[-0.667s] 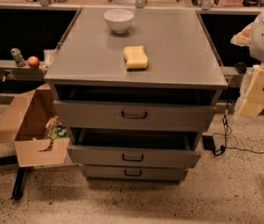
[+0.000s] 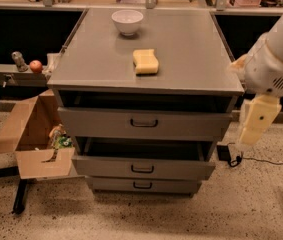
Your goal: Open middle drawer
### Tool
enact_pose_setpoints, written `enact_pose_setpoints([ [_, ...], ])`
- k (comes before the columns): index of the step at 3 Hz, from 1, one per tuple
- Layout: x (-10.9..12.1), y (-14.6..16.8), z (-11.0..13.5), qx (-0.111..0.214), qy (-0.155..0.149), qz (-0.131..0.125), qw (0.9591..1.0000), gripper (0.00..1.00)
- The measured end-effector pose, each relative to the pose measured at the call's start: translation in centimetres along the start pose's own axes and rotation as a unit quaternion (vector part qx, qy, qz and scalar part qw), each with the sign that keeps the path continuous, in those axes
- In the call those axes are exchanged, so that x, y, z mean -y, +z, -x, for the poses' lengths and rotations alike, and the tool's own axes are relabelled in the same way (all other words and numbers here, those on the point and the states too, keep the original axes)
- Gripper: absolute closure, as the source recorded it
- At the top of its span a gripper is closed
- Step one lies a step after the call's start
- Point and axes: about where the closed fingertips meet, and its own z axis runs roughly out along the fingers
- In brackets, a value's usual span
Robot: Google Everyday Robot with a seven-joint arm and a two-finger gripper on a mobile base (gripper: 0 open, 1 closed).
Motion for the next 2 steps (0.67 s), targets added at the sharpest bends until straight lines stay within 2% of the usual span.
enact_pose_setpoints([
  [1, -0.93, 5.99, -0.35, 0.012, -0.033, 0.034, 0.9988, 0.00],
  [2, -0.93, 6.00, -0.35, 0.012, -0.033, 0.034, 0.9988, 0.00],
])
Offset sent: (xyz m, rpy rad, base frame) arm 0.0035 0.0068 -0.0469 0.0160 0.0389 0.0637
